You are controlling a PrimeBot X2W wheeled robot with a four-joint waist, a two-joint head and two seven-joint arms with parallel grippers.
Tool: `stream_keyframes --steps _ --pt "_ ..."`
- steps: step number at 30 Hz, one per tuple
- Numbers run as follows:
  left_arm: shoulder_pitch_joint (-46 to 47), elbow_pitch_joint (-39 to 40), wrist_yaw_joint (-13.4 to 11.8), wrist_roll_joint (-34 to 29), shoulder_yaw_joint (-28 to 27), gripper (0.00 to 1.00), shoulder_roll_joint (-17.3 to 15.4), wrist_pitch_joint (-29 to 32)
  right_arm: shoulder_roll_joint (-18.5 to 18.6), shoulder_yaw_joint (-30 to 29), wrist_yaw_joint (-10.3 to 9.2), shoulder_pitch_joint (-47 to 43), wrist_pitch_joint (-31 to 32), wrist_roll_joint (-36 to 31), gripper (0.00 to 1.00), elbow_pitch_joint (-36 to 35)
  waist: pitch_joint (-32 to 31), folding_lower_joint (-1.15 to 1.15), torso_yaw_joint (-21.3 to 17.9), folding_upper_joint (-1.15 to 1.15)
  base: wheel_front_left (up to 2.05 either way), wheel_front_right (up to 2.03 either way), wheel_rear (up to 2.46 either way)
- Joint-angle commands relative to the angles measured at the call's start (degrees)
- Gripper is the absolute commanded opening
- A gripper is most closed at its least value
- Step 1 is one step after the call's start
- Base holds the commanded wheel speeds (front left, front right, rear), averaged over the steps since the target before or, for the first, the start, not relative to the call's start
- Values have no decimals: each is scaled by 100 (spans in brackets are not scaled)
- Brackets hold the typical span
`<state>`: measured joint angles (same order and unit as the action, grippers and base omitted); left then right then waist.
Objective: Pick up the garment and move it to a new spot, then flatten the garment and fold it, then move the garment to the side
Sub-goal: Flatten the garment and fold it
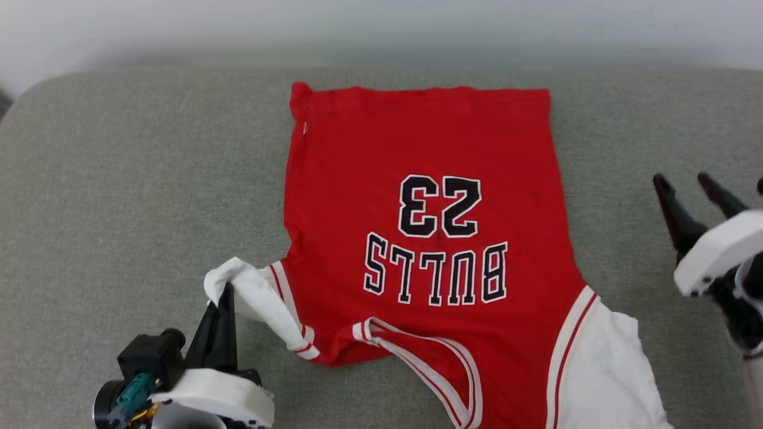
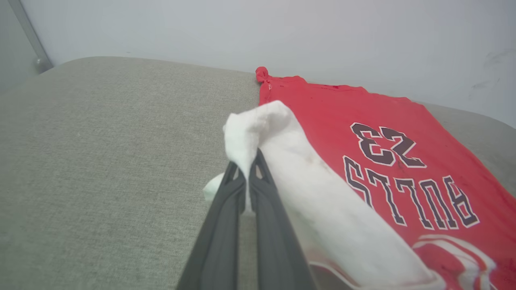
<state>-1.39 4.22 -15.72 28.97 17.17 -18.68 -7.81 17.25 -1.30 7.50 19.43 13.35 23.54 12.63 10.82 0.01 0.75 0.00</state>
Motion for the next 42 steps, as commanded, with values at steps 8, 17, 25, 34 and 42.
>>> stream_keyframes --steps 8,17,25,34,42 --pt "829 246 175 -274 343 0 256 -225 587 92 -2 2629 1124 179 100 1572 1337 -1 917 0 0 0 0" --pt "1425 314 363 -410 587 0 484 -424 886 256 -2 4331 2752 193 100 2571 2090 -1 1407 0 0 0 0" --pt "1758 82 521 -454 742 0 661 -552 762 329 -1 4688 3339 212 100 3156 2478 -1 1621 0 0 0 0" --pt "1808 -302 581 -436 761 0 713 -622 738 442 -1 4433 3769 107 0 3590 2263 -1 1667 0 0 0 0" --pt "1571 -603 634 -299 655 0 654 -669 1198 906 -3 4582 3395 -205 0 3177 1502 -1 1419 0 0 0 0"
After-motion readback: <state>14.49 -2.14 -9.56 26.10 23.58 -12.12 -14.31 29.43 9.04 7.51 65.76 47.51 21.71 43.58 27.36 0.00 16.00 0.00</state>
